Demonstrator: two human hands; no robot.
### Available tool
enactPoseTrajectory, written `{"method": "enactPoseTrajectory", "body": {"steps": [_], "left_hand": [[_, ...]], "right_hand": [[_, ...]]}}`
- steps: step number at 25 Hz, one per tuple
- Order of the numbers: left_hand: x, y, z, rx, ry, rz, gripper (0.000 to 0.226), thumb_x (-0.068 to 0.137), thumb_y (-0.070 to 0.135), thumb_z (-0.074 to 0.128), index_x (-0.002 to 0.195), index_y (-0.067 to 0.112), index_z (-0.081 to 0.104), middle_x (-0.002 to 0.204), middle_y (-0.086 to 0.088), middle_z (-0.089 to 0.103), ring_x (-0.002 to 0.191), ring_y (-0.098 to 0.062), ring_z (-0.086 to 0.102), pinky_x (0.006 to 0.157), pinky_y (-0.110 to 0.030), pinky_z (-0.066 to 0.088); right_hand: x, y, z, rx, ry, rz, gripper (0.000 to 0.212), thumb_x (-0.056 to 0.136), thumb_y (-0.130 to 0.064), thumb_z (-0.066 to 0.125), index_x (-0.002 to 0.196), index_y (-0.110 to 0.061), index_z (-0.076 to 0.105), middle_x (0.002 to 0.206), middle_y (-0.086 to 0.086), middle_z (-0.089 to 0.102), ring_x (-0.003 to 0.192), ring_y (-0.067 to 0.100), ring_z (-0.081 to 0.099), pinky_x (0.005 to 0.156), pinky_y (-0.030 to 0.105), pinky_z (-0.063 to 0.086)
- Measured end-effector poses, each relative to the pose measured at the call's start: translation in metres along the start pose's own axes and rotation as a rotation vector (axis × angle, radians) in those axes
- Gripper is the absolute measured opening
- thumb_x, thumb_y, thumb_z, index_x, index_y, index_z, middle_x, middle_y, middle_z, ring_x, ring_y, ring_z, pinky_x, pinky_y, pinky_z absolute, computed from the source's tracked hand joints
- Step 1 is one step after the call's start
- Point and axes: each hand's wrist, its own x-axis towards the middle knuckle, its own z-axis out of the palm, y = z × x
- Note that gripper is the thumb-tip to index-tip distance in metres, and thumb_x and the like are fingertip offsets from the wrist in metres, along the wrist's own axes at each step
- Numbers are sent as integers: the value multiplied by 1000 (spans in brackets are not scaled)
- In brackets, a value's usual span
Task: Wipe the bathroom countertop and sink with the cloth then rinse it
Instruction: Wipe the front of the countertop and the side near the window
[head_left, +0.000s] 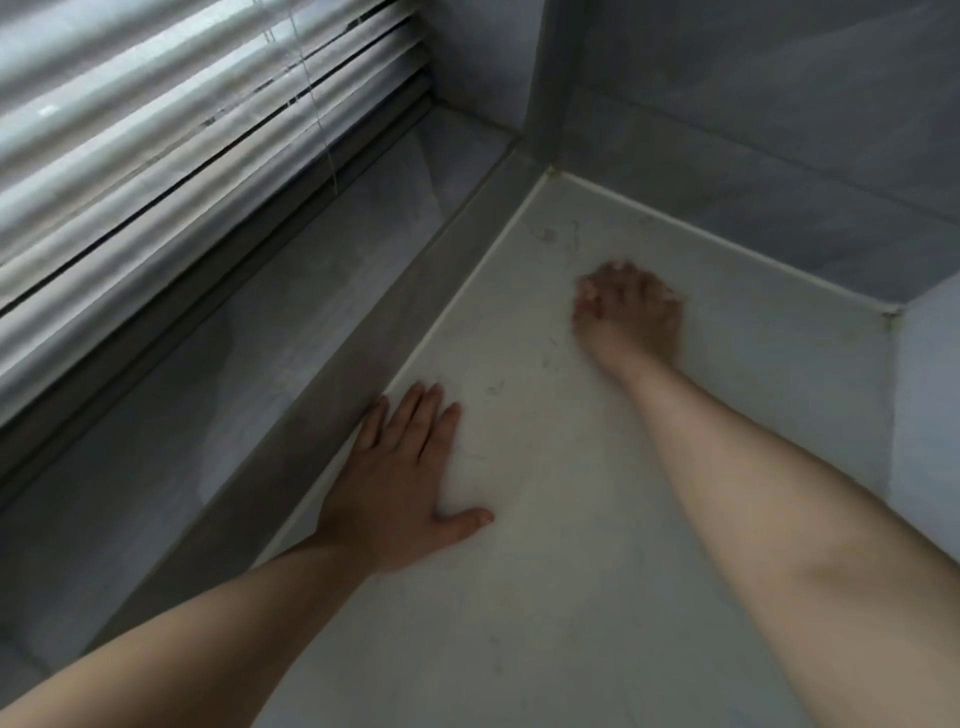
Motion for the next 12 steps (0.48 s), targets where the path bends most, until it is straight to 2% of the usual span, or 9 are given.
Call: {"method": "enactPoseTrajectory", "body": {"steps": [3,5,7,10,11,12], "left_hand": [[0,-1,1,-9,10,14,97,72,76,33,135,4,45,143,-19,42,134,-31,37,106,-48,19],[-1,-1,0,-2,12,16,97,72,76,33,135,4,44,143,-19,42,134,-31,37,106,-48,19],[-1,-1,2,-7,2,15,97,72,77,32,136,5,44,144,-18,41,135,-30,36,107,-47,18],[0,-2,3,-4,5,13,98,71,79,33,136,6,43,144,-17,40,135,-29,35,107,-46,17],[0,-1,3,-9,6,15,98,71,79,33,136,6,43,144,-17,40,135,-29,35,107,-46,17],[0,-1,3,-14,7,14,99,70,78,34,136,5,43,144,-17,40,135,-29,35,107,-46,17]], "right_hand": [[-74,-41,20,-94,-55,-518,56,97,-45,19,150,-27,23,159,-3,18,146,21,13,116,40,3],[-104,-20,17,-113,-85,-665,65,88,-50,14,147,-28,31,156,-5,27,145,21,21,115,36,2],[-87,20,12,-147,-40,-512,65,86,-48,15,143,-29,39,153,-2,33,143,23,25,114,38,7],[-35,48,0,-97,2,33,56,96,-47,21,149,-29,22,159,-1,16,146,23,12,117,45,5],[-29,35,0,-76,-3,84,56,97,-46,20,150,-27,20,160,0,13,146,24,10,118,45,4],[-33,13,2,-70,10,23,58,96,-45,18,150,-25,21,159,2,15,146,25,13,118,46,6]]}}
